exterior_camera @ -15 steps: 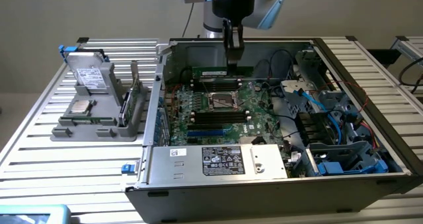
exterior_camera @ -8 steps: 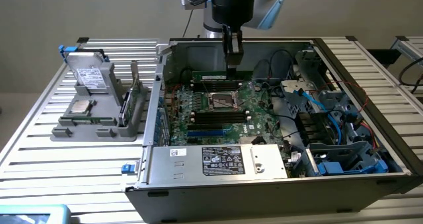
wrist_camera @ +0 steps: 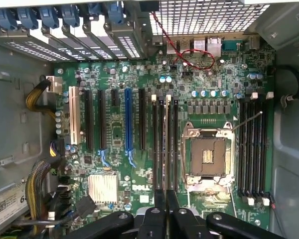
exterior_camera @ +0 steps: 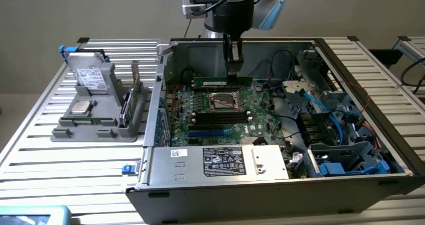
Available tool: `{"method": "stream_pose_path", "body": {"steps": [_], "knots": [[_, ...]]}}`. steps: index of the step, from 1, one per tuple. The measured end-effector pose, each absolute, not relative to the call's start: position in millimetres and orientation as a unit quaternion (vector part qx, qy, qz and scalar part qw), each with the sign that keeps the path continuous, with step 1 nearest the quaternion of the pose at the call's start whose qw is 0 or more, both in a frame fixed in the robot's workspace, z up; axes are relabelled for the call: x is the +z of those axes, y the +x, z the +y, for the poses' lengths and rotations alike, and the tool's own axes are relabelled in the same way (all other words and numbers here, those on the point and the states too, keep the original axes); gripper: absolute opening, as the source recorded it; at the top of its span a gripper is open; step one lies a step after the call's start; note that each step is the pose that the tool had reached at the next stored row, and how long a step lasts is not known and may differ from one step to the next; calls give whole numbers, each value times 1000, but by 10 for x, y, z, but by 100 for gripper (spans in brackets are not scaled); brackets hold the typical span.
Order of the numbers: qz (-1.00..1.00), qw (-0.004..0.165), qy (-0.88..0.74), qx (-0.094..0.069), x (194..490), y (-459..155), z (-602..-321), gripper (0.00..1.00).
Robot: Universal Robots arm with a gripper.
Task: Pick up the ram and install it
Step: 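Insert the ram into the slot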
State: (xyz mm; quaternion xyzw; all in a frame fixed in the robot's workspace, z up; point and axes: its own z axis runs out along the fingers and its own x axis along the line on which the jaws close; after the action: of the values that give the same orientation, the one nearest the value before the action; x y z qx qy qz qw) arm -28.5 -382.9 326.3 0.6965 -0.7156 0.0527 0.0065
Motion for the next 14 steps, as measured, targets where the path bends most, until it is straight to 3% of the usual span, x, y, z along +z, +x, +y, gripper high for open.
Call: {"method": "stream_pose_path", "body": {"steps": [14], "knots": [[-715, 10, 696, 57, 3039, -265, -3829, 13]]}}
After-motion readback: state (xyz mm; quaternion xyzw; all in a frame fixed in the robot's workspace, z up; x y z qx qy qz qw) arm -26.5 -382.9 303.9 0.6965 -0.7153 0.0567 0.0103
